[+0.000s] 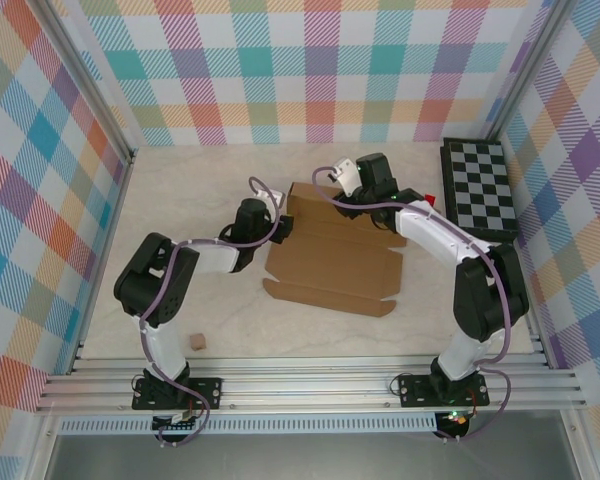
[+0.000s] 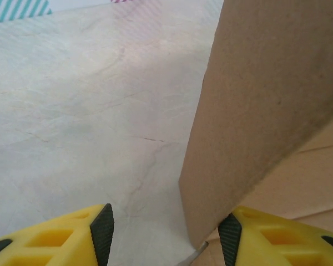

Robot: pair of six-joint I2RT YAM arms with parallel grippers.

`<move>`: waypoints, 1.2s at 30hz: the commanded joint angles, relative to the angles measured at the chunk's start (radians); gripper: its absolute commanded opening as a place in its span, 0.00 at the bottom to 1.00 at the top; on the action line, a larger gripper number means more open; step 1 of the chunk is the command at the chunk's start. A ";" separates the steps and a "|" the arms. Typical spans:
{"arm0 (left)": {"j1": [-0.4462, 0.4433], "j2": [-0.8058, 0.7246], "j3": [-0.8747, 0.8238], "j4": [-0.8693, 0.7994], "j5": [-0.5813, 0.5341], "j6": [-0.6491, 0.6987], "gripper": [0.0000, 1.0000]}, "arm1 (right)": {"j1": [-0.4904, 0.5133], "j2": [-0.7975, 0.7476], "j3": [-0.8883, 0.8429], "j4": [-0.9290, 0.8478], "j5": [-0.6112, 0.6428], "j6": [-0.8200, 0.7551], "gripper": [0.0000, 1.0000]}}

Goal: Fold the paper box

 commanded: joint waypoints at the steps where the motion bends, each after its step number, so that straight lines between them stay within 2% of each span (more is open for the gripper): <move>1: 0.006 0.028 0.062 -0.047 0.064 -0.064 0.55 | -0.019 0.023 0.017 -0.099 -0.007 0.013 0.40; 9: -0.074 0.116 0.195 -0.179 -0.135 -0.092 0.50 | -0.022 0.019 0.032 -0.110 -0.045 0.059 0.40; 14: -0.098 0.169 0.281 -0.261 -0.212 -0.130 0.45 | -0.022 0.009 0.031 -0.109 -0.056 0.080 0.39; 16: -0.098 0.183 0.309 -0.291 -0.246 -0.137 0.35 | -0.022 0.006 0.030 -0.110 -0.057 0.084 0.39; 19: -0.107 0.201 0.345 -0.333 -0.300 -0.134 0.11 | -0.022 -0.001 0.029 -0.111 -0.062 0.091 0.39; 21: -0.120 0.209 0.359 -0.347 -0.351 -0.107 0.00 | -0.022 -0.003 0.031 -0.114 -0.058 0.095 0.39; 23: -0.129 0.214 0.367 -0.358 -0.385 -0.083 0.00 | -0.022 -0.002 0.037 -0.121 -0.050 0.094 0.39; 36: -0.120 0.152 0.267 -0.311 -0.377 0.005 0.00 | -0.093 -0.099 0.128 -0.247 -0.072 0.196 0.44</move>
